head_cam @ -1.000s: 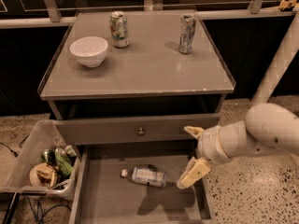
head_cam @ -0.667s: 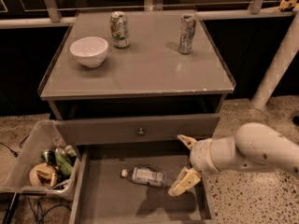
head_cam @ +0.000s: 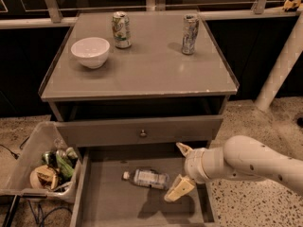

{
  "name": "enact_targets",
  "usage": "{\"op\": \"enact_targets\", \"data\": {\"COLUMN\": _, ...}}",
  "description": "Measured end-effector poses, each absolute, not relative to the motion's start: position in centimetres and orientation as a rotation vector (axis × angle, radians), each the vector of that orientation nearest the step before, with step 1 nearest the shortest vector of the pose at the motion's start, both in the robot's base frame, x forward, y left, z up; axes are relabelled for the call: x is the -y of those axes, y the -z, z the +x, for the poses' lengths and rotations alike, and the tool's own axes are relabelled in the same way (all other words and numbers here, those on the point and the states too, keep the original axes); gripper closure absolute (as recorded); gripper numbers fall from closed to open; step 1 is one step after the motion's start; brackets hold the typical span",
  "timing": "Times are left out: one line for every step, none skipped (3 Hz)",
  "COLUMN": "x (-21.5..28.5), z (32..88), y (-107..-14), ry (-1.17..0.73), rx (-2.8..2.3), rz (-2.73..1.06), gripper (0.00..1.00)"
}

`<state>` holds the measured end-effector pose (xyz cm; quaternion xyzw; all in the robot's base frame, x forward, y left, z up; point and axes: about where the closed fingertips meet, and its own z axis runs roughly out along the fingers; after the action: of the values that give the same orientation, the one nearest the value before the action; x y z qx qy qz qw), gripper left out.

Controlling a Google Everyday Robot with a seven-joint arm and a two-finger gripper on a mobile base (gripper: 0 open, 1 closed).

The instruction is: Pick blue plastic bottle from middle drawer and place on counter

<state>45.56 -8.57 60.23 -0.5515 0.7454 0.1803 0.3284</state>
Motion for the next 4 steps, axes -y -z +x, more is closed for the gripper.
{"op": "enact_targets", "data": {"x": 7.9, "z": 46.3, "y": -58.0, "ry": -0.483, "rx": -1.994, "rz": -1.425, "gripper": 0.00}}
{"op": "enact_targets", "data": {"x": 7.5, "z": 47.6, "y": -53.5, "ry": -0.491, "rx": -2.059, "rz": -1.371, "gripper": 0.00}}
{"op": "enact_targets", "data": {"x": 7.2, "z": 48.6, "y": -49.8, "ry": -0.494, "rx": -2.083, "rz": -1.318, "gripper": 0.00}}
{"op": "enact_targets", "data": {"x": 6.4, "z": 48.7, "y": -46.2, "ry": -0.463, "rx": -2.049, "rz": -1.316, "gripper": 0.00}}
